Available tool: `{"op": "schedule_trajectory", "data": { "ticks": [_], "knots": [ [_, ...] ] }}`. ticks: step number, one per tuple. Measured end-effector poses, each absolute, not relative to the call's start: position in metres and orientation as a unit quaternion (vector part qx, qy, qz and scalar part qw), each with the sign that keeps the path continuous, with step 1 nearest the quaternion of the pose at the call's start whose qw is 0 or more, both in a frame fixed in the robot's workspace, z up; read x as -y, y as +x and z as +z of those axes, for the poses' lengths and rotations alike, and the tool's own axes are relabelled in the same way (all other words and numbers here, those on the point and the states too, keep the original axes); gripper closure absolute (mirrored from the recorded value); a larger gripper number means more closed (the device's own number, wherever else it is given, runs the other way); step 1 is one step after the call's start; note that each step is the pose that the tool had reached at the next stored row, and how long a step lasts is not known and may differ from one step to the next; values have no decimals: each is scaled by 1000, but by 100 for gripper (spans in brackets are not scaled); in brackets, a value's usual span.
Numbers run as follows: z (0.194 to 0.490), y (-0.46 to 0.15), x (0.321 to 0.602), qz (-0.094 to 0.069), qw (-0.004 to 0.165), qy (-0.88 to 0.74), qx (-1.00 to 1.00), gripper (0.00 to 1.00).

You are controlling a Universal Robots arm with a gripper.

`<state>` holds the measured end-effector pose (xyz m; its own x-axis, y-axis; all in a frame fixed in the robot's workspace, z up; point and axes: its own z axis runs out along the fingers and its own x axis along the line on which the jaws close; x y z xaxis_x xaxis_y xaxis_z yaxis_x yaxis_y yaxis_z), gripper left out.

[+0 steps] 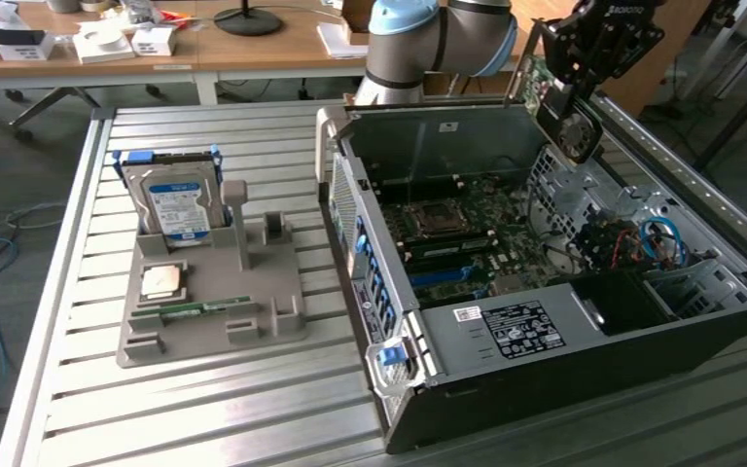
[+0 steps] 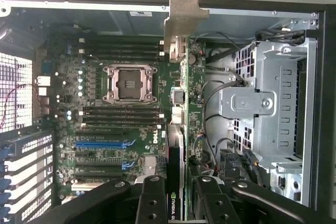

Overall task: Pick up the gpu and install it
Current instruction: 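Insert the gpu into the slot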

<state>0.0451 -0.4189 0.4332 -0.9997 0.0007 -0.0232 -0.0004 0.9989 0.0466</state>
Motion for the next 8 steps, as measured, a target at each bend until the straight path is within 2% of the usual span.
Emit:
{"op": "schedule_trajectory", "data": {
  "ticks": [8],
  "knots": [
    [433,45,419,24,11,-32,-999,74]
  ]
}}
